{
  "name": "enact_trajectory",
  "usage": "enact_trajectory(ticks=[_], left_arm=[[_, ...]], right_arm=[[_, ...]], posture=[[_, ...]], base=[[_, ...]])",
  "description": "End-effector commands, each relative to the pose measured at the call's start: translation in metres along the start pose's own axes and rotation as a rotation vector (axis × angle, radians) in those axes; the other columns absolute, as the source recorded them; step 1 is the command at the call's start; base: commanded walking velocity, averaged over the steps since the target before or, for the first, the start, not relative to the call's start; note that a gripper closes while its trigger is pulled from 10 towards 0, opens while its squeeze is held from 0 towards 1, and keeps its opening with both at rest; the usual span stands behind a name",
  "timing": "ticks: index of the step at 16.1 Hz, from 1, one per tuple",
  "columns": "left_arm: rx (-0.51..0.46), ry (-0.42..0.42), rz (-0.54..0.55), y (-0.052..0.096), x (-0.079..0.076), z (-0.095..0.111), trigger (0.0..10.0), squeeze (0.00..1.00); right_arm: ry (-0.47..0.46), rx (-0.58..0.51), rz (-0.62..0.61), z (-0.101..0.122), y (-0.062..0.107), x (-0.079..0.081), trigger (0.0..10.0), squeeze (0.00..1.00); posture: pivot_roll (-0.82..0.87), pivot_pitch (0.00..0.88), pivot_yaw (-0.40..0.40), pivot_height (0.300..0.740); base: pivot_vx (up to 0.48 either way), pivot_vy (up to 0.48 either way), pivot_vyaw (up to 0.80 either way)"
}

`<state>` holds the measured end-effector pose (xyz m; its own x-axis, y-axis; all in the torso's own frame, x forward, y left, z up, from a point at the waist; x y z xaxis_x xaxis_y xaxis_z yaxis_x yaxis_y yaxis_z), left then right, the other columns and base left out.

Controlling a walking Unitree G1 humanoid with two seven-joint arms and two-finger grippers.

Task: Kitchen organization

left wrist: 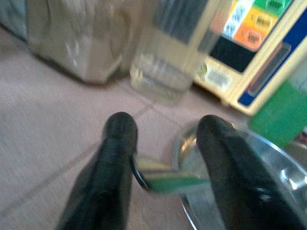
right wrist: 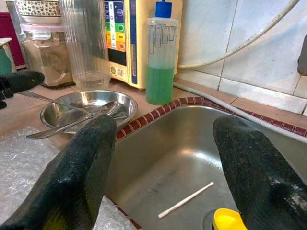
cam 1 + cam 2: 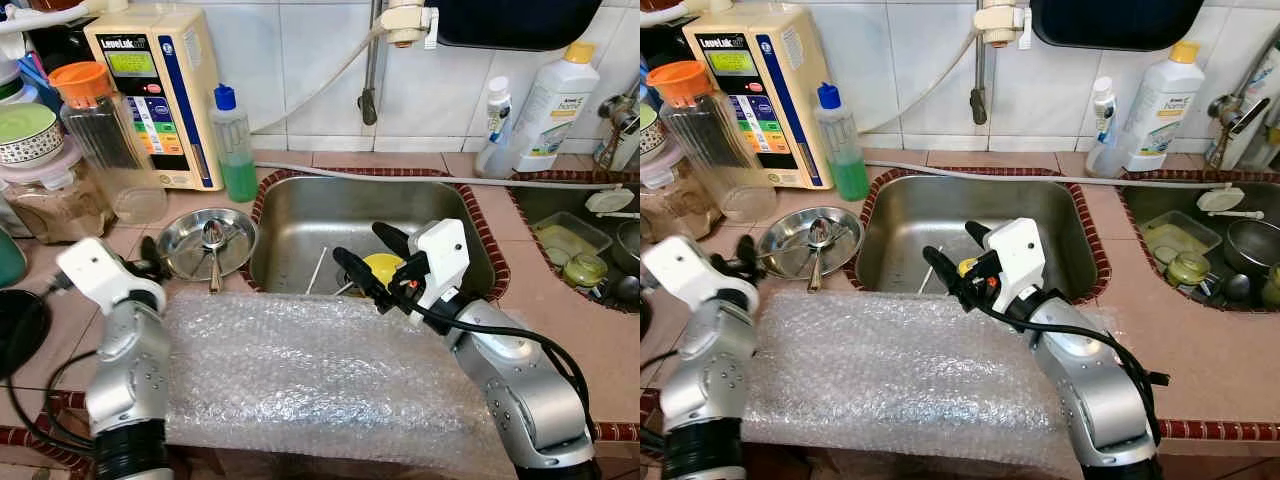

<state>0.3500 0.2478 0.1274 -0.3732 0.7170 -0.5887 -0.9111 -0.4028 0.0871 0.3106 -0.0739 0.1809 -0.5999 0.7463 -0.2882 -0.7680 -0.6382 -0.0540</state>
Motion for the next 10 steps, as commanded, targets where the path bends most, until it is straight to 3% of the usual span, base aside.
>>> enact_trajectory(ticks=[1,5,10], left_arm=[[-0.056,-0.034,-0.009,-0.001,-0.005,0.014,0.0,0.00],[-0.098,-0.069,-0.044,-0.002,-0.011,0.024,0.0,0.00],[-0.137,-0.040,-0.102,-0.005,-0.027,0.037,0.0,0.00]], right_arm=[[0.010,-0.019,-0.009,0.005,-0.002,-0.005,10.0,0.00],[0.013,-0.028,-0.020,0.006,-0.005,-0.007,10.0,0.00],[0.011,-0.031,-0.049,0.005,-0.007,-0.012,10.0,0.00]], posture=[[0.06,0.000,0.060,0.740],[0.07,0.000,0.065,0.740],[0.07,0.000,0.073,0.740]], base=[[0.000,0.000,0.00],[0.000,0.000,0.00],[0.000,0.000,0.00]])
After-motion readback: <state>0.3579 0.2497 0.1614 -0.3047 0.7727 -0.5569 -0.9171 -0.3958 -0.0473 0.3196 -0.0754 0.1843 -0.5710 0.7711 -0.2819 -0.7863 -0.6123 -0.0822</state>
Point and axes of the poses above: a point about 5 cm out from each wrist's last joint towards the gripper, its own y axis pointing back from the gripper into the wrist, its own z axis along the axis of the wrist's last joint, x = y × z, the point moved 5 cm from there along -y, pointing out of the wrist towards the gripper, and after that the axes turned 14 degrees about y, right-handed, at the moved point
